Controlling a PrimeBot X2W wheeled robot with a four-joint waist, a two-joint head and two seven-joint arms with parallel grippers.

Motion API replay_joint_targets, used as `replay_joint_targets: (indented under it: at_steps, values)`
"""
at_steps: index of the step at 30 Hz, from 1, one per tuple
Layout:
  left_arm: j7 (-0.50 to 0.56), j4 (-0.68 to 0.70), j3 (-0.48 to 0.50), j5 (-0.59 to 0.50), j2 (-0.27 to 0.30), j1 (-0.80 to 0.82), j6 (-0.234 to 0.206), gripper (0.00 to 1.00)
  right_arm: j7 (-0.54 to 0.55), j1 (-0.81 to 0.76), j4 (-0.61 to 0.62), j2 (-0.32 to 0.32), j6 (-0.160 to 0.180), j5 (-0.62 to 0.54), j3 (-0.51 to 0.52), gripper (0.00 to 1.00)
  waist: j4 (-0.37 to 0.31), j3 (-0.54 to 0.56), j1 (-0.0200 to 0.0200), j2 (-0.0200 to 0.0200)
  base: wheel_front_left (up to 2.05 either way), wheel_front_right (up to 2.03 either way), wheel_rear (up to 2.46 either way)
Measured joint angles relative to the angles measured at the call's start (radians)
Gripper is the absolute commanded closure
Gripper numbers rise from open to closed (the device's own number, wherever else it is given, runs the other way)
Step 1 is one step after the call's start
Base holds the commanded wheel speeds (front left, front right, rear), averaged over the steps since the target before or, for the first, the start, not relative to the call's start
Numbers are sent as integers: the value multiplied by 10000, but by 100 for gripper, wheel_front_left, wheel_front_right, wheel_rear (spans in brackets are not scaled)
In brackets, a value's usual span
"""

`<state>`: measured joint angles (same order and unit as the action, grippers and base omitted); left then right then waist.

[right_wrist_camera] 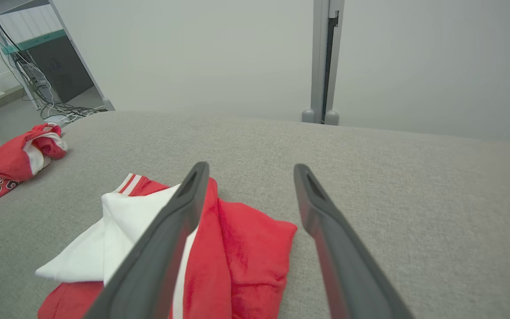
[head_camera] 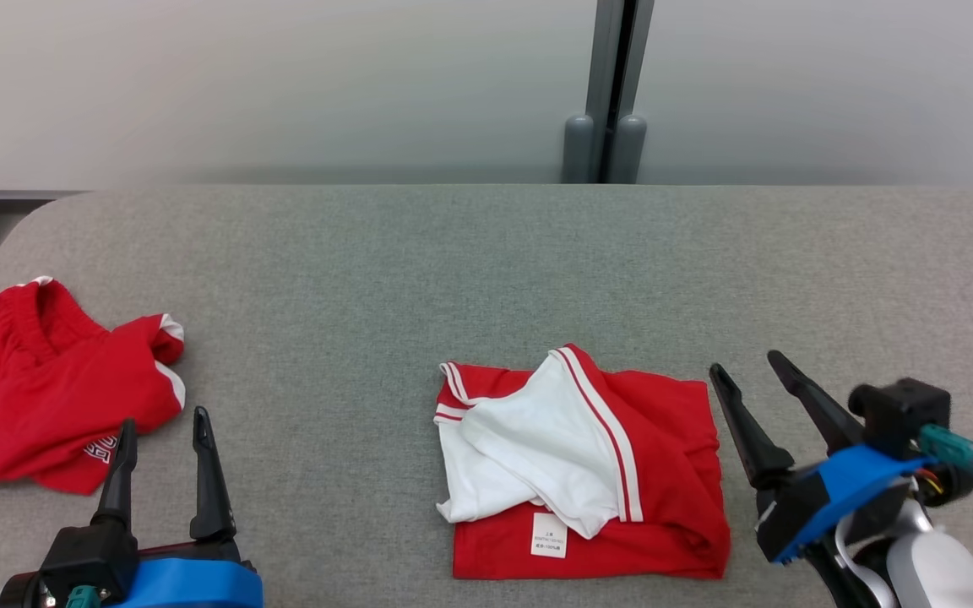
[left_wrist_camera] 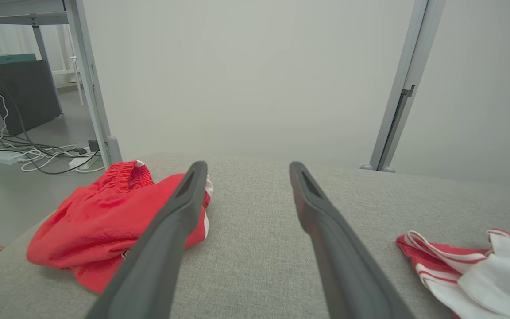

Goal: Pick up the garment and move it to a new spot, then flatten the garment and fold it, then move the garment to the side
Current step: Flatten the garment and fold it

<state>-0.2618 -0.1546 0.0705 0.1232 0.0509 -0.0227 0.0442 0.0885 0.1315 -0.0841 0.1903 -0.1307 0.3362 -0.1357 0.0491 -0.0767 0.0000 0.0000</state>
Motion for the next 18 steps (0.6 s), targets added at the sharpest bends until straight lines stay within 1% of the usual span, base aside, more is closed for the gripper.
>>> replay_joint_targets:
  at_steps: [8, 15, 18]
  values:
    - [2, -38, -186, 17, 2, 249, 21, 0, 303, 1790, -1350, 105, 0, 6, -1062, 0, 376, -310, 0, 0, 0, 0, 0]
    - [0, -119, -326, 115, 2, 485, 21, 0, 545, 3322, -3333, -8, 0, 69, -1873, 0, 842, -625, 0, 0, 0, 0, 0]
    - [2, -153, -412, 178, 4, 522, 15, 0, 652, 3824, -4314, -159, 2, 424, -1864, 0, 1053, -761, 1, 0, 0, 0, 0]
